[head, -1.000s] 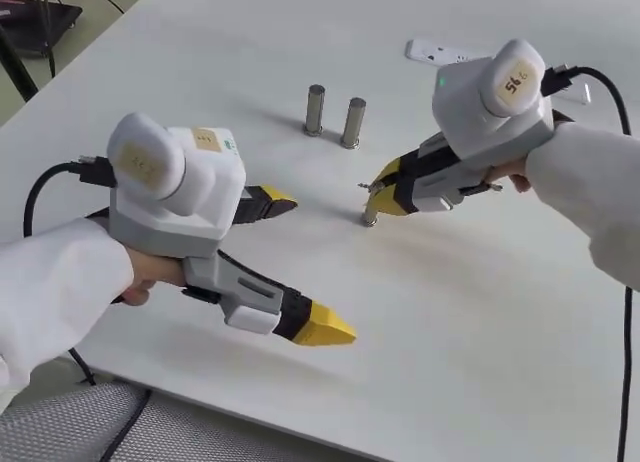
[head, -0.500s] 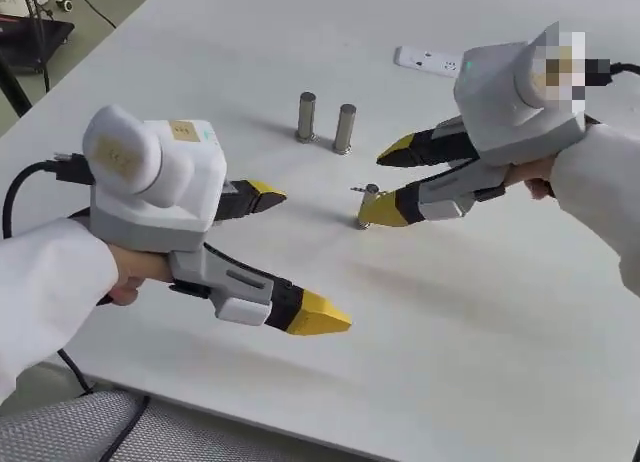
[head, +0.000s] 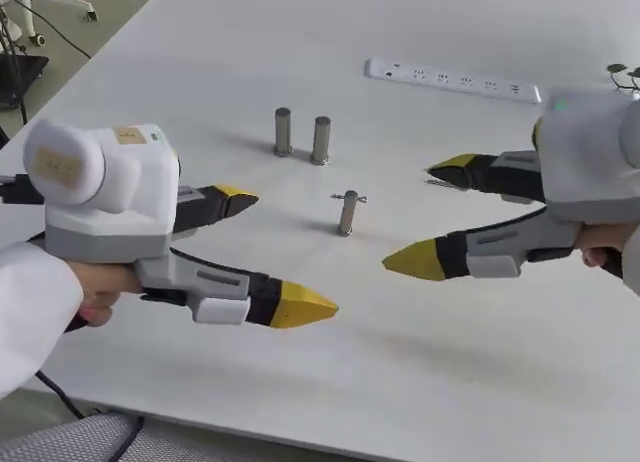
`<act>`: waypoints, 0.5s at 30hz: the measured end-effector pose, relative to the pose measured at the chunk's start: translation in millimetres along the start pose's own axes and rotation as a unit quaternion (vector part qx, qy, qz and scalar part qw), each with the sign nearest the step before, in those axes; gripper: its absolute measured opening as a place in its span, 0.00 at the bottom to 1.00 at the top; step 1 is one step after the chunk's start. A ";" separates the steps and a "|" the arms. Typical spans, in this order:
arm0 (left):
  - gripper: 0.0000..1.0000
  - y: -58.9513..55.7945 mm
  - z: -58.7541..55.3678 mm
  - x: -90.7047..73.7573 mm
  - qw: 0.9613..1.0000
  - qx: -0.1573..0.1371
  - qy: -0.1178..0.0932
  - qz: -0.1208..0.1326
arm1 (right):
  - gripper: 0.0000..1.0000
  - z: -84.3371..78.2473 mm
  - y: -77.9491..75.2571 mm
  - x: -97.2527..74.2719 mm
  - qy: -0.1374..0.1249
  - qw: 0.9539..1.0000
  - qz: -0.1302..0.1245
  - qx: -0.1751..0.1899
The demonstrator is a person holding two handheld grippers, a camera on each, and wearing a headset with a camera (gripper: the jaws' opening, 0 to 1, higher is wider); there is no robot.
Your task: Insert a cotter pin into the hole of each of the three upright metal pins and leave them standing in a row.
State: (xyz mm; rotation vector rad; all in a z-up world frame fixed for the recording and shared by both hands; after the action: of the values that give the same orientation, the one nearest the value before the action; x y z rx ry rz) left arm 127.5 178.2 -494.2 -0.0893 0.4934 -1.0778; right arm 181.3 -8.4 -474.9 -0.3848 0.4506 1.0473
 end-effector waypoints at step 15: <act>0.99 1.1 -8.7 -6.2 1.000 -0.018 0.003 -0.002 | 0.94 -52.1 -0.5 -43.1 0.019 0.990 -0.094 0.106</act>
State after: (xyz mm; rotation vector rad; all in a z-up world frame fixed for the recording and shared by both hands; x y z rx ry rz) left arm 122.3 185.5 -500.1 -0.1197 0.5183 -1.0729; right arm 154.5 -66.8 -496.1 -0.2534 0.5437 0.8005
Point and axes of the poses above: the centre of the closed fingertips' face, and the gripper's own axes: x roughly forward along the fingers, y roughly to its left, z roughly out of its top, the point moved 6 cm from there along -x, roughly backward along the fingers, and after that the axes turned 10 degrees about -z, right-handed, at the moved point
